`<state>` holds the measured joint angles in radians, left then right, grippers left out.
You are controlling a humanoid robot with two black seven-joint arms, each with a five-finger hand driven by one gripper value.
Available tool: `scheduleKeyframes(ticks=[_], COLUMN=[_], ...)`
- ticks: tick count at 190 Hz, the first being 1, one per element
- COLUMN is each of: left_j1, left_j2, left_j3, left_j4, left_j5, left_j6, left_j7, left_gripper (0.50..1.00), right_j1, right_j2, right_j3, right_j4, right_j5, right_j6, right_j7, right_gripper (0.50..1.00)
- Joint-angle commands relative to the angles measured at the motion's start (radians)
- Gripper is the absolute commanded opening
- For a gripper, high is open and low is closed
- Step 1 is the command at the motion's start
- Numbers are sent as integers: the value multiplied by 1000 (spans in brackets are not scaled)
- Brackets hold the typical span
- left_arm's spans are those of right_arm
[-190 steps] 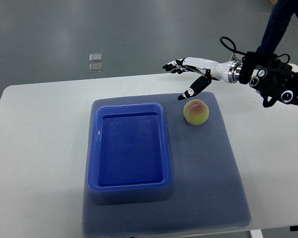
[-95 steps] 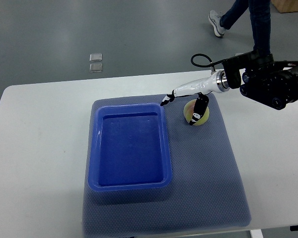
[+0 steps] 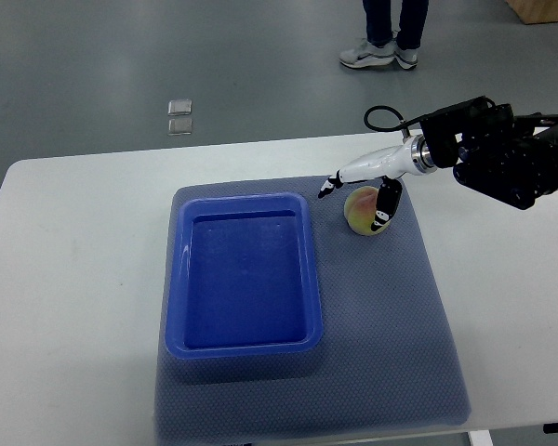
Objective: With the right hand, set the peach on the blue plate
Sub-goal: 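Close the right hand's fingers around the peach, then lift the peach with the right hand and carry it over the blue tray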
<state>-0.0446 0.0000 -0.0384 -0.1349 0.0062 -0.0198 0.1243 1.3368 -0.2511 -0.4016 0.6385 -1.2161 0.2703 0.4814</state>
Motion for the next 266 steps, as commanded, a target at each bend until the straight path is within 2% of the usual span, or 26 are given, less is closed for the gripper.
scheduleKeyframes(ticks=[1, 77, 80, 98, 99, 112, 121, 122, 139, 178, 202, 203, 216, 266], left_j1=[0, -1, -1, -1, -1, 0, 0, -1, -1, -1, -3, -3, -3, -3], left_j2=[0, 0, 0, 0, 0, 0, 0, 0, 0, 0, 0, 0, 0, 0], left_j3=[0, 2, 2, 2, 2, 2, 2, 2, 2, 2, 2, 2, 2, 2], left_j4=[3, 5, 5, 5, 5, 5, 5, 5, 5, 6, 6, 6, 6, 6], left_j5=[0, 0, 0, 0, 0, 0, 0, 0, 0, 0, 0, 0, 0, 0], left_j6=[0, 0, 0, 0, 1, 0, 0, 0, 1, 3, 3, 3, 3, 3], left_j7=[0, 0, 0, 0, 0, 0, 0, 0, 0, 0, 0, 0, 0, 0], left_gripper=[1000, 1000, 1000, 1000, 1000, 1000, 1000, 1000, 1000, 1000, 1000, 1000, 1000, 1000], right_j1=[-1, -10, -10, -11, -11, -10, -10, -10, -10, -1, 38, 80, 108, 166], right_j2=[1, 1, 3, 3, 3, 3, 3, 3, 4, 10, 6, 9, 13, 142], right_j3=[-14, -19, -17, -17, -17, -23, -23, -26, -26, -23, -8, -3, 14, 27], right_j4=[-11, -31, -40, -42, -42, -43, -43, -43, -43, -43, -34, -31, -31, -31], right_j5=[-16, -17, -17, -17, -17, -17, -17, -17, -17, -14, 4, 13, 24, 29], right_j6=[1, 0, 0, 0, 0, 0, 0, 0, 0, -3, -3, -2, 4, 7], right_j7=[-1, -3, -1, -1, -3, -1, -1, -1, -1, -1, 0, 0, 0, 3], right_gripper=[921, 903, 885, 876, 858, 809, 809, 777, 725, 709, 705, 707, 707, 711])
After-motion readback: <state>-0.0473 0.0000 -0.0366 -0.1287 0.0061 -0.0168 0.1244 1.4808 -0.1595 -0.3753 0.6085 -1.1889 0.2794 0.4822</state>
